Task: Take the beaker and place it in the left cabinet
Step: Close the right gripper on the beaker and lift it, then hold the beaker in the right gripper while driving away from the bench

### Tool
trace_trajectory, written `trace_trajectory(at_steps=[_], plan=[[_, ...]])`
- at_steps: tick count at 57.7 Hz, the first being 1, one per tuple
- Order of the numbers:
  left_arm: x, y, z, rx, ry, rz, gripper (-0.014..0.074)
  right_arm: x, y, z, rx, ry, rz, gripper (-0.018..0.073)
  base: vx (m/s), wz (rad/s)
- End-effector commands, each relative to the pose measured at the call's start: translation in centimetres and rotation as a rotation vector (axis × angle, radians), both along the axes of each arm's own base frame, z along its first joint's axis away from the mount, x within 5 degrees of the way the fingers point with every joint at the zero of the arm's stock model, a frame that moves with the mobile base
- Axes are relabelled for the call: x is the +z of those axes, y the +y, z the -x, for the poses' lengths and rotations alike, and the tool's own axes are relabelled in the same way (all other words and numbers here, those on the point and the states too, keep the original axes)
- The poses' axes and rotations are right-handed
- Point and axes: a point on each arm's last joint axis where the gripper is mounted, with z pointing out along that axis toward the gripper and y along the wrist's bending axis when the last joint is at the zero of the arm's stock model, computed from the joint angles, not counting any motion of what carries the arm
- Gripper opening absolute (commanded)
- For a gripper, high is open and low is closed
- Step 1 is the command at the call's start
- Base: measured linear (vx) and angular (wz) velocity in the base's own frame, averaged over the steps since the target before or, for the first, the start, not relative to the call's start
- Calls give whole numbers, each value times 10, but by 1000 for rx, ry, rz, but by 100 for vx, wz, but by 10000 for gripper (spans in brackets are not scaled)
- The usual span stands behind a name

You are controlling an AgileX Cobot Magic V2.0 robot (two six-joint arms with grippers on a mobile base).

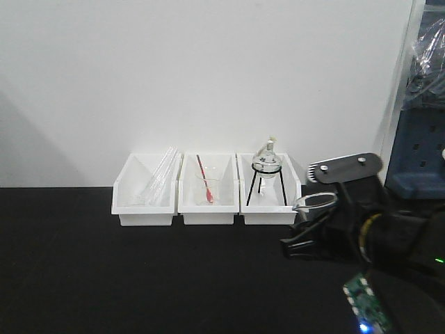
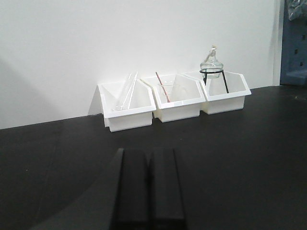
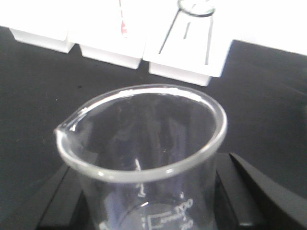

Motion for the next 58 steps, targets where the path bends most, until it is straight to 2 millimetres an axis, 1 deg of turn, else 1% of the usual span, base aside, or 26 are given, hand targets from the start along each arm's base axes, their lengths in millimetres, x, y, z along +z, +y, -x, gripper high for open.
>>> trace_trajectory(at_steps=[1,3,4,5,6,8,13,16,24,27,34,43,58], plan=[[3,0,1,-2,-80,33,1,30,-18,36,23,-124,-33,-3,0,0],[3,0,1,-2,-80,33,1,34,-24,48,21,-145,-48,-3,0,0],[3,0,1,-2,-80,33,1,32,-27,54,18,-144,-54,-3,0,0],[3,0,1,-2,-80,33,1,35,-30,61,16,-159,-67,-3,0,0],[3,0,1,-2,-80,33,1,33,-33,66,13,-158,-74,-3,0,0],[3,0,1,-2,-80,33,1,36,-39,79,10,-181,-93,-3,0,0],[3,0,1,-2,-80,33,1,35,-53,107,5,-220,-126,-3,0,0],[3,0,1,-2,-80,33,1,30,-61,122,5,-240,-128,-3,0,0],[3,0,1,-2,-80,33,1,19,-78,153,12,-311,-91,-3,0,0],[3,0,1,-2,-80,33,1,14,-82,161,15,-335,-66,-3,0,0],[3,0,1,-2,-80,33,1,3,-89,172,19,-367,-21,-3,0,0],[3,0,1,-2,-80,33,1,0,-94,181,14,-390,-20,-3,0,0],[3,0,1,-2,-80,33,1,1,-95,181,14,-395,-17,-3,0,0]])
